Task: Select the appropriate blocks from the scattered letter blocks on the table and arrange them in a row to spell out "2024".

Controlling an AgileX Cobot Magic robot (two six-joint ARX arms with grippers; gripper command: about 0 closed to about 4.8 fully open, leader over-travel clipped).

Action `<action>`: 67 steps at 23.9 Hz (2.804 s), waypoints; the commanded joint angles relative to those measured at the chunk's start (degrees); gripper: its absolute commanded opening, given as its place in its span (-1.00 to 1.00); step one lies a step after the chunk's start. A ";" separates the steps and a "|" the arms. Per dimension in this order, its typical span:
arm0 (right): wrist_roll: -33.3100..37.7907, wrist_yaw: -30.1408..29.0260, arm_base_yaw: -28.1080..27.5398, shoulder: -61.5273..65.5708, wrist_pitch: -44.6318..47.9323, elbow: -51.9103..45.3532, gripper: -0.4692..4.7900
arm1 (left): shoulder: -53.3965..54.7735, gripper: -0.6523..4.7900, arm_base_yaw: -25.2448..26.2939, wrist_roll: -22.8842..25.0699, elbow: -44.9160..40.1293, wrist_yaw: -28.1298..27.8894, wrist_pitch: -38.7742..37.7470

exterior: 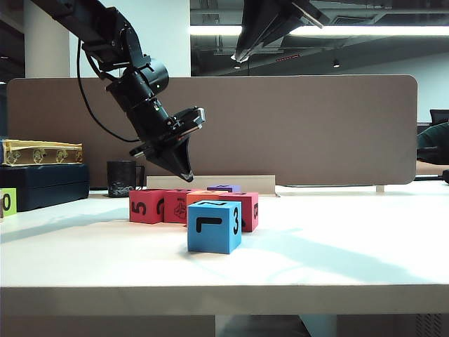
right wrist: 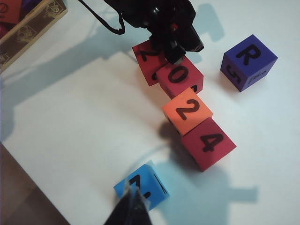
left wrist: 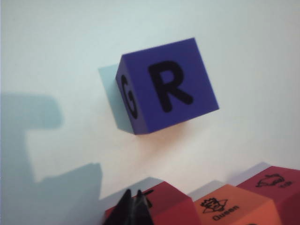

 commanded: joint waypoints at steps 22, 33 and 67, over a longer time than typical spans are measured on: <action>-0.13 0.42 -0.02 -0.22 0.31 0.17 -0.83 | 0.52 -0.78 -0.87 5.64 0.17 1.53 -13.44; -0.13 1.18 -0.02 -0.22 0.04 0.17 -0.83 | 0.50 -0.78 -1.49 5.38 0.20 -4.37 -14.08; -0.13 1.20 -0.02 -0.22 0.90 0.17 -0.84 | -2.86 -0.78 -2.01 4.09 0.26 -9.46 -13.70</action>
